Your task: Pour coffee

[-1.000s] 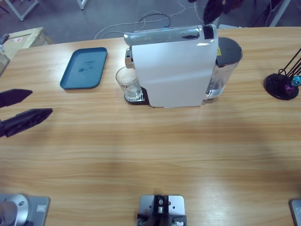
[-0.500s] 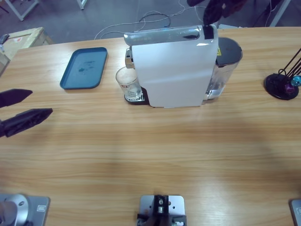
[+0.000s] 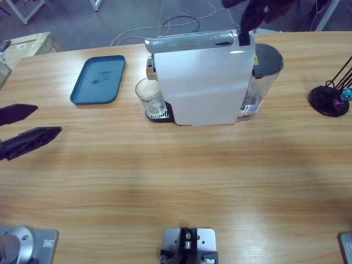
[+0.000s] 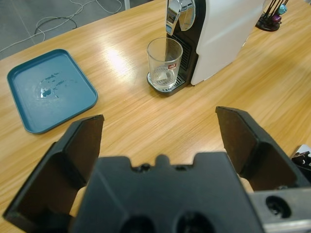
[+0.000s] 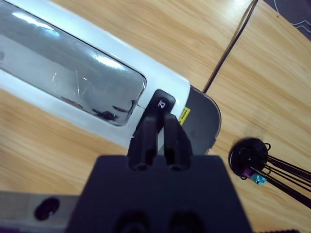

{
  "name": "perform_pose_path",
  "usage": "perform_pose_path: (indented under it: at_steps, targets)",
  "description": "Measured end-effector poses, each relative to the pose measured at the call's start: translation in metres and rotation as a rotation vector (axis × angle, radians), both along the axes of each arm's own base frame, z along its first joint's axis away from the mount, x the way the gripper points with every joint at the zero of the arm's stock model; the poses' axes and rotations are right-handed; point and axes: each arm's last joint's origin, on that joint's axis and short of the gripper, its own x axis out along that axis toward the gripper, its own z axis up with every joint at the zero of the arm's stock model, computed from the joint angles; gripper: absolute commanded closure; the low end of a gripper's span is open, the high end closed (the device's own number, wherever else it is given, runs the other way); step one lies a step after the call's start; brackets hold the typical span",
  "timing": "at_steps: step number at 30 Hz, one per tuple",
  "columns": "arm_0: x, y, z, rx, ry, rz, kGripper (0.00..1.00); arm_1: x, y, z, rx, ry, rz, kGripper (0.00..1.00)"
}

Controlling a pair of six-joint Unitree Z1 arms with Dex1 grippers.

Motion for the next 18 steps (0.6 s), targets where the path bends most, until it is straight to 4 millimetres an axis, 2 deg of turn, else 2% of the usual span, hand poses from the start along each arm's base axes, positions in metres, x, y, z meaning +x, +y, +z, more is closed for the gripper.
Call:
perform_pose_path:
  at_steps: [1,6,8,18]
  targets:
    - [0.000,0.000,0.000,0.000,0.000,0.000,0.018,0.000,0.000,0.006,0.006,-0.011,-0.001,0.003]
    - [0.000,0.000,0.000,0.000,0.000,0.000,0.018,-0.006,-0.008,0.058,0.055,-0.124,-0.021,0.000]
    - [0.000,0.000,0.000,0.000,0.000,0.000,0.018,-0.010,-0.012,0.069,0.060,-0.141,-0.026,0.000]
    - [0.000,0.000,0.000,-0.001,-0.001,0.000,0.018,-0.009,-0.011,0.072,0.057,-0.138,-0.026,0.000]
